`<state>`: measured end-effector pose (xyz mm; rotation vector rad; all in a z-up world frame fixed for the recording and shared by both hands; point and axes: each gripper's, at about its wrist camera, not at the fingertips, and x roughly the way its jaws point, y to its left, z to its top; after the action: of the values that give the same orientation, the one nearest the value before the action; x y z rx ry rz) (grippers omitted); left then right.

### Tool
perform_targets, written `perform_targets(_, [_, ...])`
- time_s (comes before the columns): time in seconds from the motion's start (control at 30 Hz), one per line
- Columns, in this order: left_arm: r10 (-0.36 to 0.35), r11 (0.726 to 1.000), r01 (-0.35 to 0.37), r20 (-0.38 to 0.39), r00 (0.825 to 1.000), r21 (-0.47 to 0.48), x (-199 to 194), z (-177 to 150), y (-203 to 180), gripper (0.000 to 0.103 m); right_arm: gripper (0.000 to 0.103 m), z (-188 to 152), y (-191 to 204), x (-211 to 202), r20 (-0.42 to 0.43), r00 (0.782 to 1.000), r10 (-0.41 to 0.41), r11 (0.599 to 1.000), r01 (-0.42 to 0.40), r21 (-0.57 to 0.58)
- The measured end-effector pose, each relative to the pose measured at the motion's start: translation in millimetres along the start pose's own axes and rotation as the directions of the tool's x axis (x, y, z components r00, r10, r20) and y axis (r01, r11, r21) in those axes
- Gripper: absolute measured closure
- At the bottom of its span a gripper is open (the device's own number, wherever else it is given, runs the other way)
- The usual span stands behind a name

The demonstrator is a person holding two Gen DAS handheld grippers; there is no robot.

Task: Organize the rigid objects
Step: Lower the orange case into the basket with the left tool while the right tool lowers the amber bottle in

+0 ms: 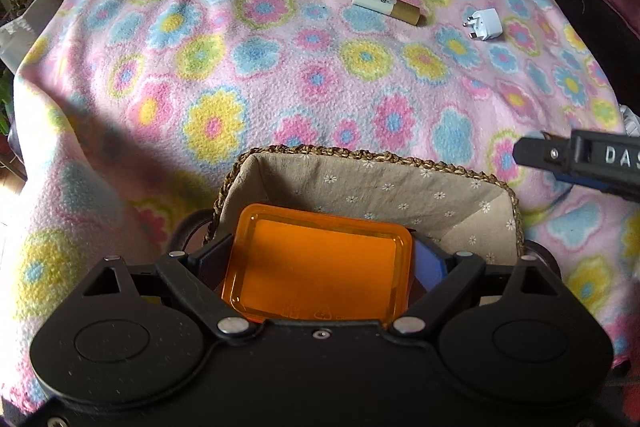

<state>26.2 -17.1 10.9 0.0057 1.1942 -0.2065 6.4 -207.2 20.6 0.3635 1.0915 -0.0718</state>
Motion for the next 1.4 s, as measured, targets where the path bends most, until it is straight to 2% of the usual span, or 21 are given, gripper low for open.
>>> perform_targets(0.23, [0.016, 0.999, -0.016, 0.010, 1.000, -0.039, -5.4, -6.4, 5.0, 0.016, 0.051, -29.9, 3.9, -19.6, -0.023, 0.999, -0.028, 1.000, 0.028, 0.001])
perform_targets(0.53, [0.047, 0.998, -0.046, 0.017, 0.999, -0.032, -7.8, -16.2, 1.6, 0.016, 0.051, -55.2, 16.0, -35.9, -0.056, 0.996, -0.067, 0.997, 0.065, -0.033])
perform_targets(0.7, [0.050, 0.997, -0.050, -0.004, 0.999, -0.061, -3.5, -16.0, 8.1, 0.016, 0.051, -67.4, 21.5, -40.0, -0.066, 0.994, -0.082, 0.996, 0.079, -0.044])
perform_targets(1.1, [0.054, 0.997, -0.056, -0.044, 0.998, -0.056, 6.2, -16.1, 6.2, 0.016, 0.051, -75.6, 36.0, -33.1, -0.045, 0.991, -0.127, 0.983, 0.120, -0.138])
perform_targets(1.4, [0.074, 0.997, -0.075, -0.037, 0.997, -0.036, 3.6, -17.8, 4.0, 0.016, 0.051, -74.9, 34.8, -30.5, -0.052, 0.991, -0.125, 0.985, 0.117, -0.128])
